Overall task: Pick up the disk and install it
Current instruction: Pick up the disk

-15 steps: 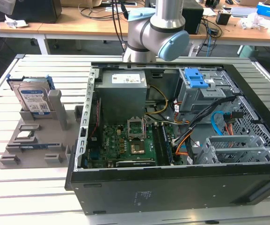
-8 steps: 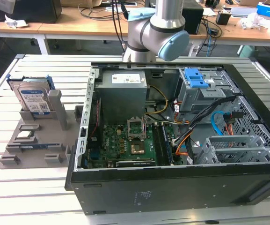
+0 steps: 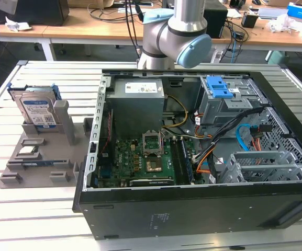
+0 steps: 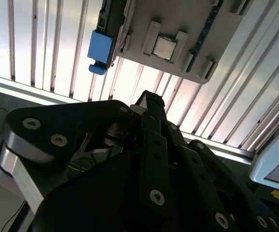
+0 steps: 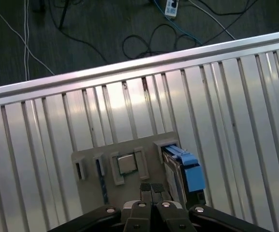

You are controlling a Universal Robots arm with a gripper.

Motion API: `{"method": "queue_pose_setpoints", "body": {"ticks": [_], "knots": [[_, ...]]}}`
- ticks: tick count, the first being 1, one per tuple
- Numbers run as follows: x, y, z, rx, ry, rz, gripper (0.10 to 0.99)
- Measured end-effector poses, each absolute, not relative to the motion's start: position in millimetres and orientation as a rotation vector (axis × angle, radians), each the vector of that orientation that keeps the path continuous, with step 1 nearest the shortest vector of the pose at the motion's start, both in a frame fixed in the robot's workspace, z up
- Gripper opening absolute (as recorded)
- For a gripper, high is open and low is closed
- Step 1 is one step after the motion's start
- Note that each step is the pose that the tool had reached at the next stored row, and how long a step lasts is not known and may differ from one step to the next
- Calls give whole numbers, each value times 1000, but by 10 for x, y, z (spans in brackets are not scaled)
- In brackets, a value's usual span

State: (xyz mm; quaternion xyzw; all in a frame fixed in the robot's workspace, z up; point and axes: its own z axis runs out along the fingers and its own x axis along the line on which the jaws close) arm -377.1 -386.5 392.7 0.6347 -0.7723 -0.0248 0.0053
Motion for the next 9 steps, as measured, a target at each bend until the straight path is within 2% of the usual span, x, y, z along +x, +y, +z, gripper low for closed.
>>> {"method": "queue_pose_setpoints", "body": {"ticks": [4, 5, 9], "knots": [[-3771, -3865, 3927, 2096, -2321, -77, 106], [-3771, -3865, 3927, 2098, -2320, -77, 541], [-3751, -3661, 3927, 2097, -2320, -76, 541]]}}
